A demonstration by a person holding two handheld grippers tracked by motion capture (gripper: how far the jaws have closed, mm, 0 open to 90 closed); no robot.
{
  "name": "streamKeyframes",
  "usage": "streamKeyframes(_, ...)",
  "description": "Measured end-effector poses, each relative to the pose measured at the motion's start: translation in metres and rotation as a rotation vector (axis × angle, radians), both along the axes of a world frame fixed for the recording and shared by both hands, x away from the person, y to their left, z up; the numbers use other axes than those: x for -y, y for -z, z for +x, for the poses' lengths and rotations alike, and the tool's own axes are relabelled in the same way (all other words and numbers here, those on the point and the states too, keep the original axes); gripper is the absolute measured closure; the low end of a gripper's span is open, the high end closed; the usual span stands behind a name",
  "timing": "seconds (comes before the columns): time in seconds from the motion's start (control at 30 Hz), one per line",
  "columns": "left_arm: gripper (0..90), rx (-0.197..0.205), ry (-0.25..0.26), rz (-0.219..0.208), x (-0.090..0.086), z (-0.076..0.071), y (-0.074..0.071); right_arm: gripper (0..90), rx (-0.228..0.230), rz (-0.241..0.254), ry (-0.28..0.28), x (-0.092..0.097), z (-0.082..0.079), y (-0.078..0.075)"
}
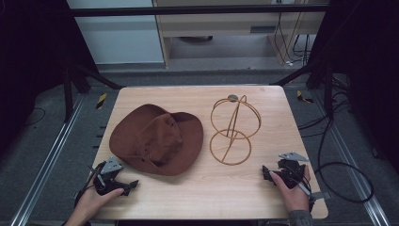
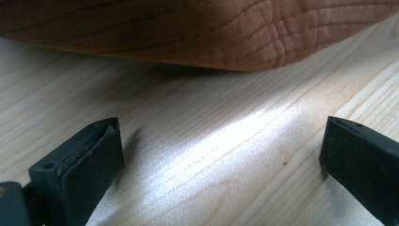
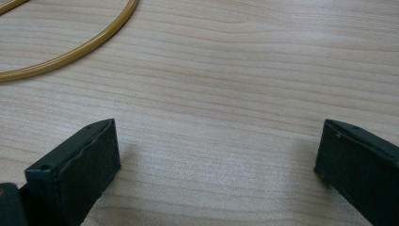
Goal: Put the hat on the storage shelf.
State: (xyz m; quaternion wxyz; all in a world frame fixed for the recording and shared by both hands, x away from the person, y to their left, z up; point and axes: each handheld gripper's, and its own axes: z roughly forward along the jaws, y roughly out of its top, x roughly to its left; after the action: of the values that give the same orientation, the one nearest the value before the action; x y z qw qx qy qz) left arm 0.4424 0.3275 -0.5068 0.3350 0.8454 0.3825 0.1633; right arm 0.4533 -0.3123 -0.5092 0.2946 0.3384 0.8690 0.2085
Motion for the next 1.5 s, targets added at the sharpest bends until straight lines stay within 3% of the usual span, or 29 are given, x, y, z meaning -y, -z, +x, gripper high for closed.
streamKeyframes(0.13,2.7,-0.012,0.023,0.01,0.0,-0.003,-0.003,0.5,0.003,0.001,-0.007,0.0,-0.001,0.0)
streamKeyframes(0.4,6.6,-0.001,0.025,-0.031,-0.002,-0.008,-0.011,0.5,0.002,0.002,-0.005,-0.001,-0.001,0.0)
streamKeyframes(0.53,8.8,0.024,0.057,-0.037,-0.002,-0.017,-0.019,0.5,0.001,0.003,-0.005,-0.001,-0.002,0.0)
streamKeyframes(0.7,11.8,0.027,0.098,-0.059,0.0,-0.022,-0.024,0.5,0.001,0.003,-0.005,-0.001,-0.002,0.0)
streamKeyframes(0.83,15.0,0.065,0.167,-0.136,0.007,-0.029,-0.041,0.5,0.002,0.002,-0.006,-0.001,-0.002,0.0)
streamKeyframes(1.0,15.8,0.094,0.203,-0.192,0.014,-0.033,-0.059,0.5,0.001,0.003,-0.006,-0.001,-0.002,0.0)
streamKeyframes(1.1,15.0,0.106,0.203,-0.181,0.017,-0.032,-0.065,0.5,0.001,0.004,-0.006,-0.001,-0.002,0.0)
streamKeyframes(1.5,9.8,0.085,0.21,-0.096,0.043,0.01,-0.112,0.5,0.001,0.003,-0.006,-0.001,-0.002,0.0)
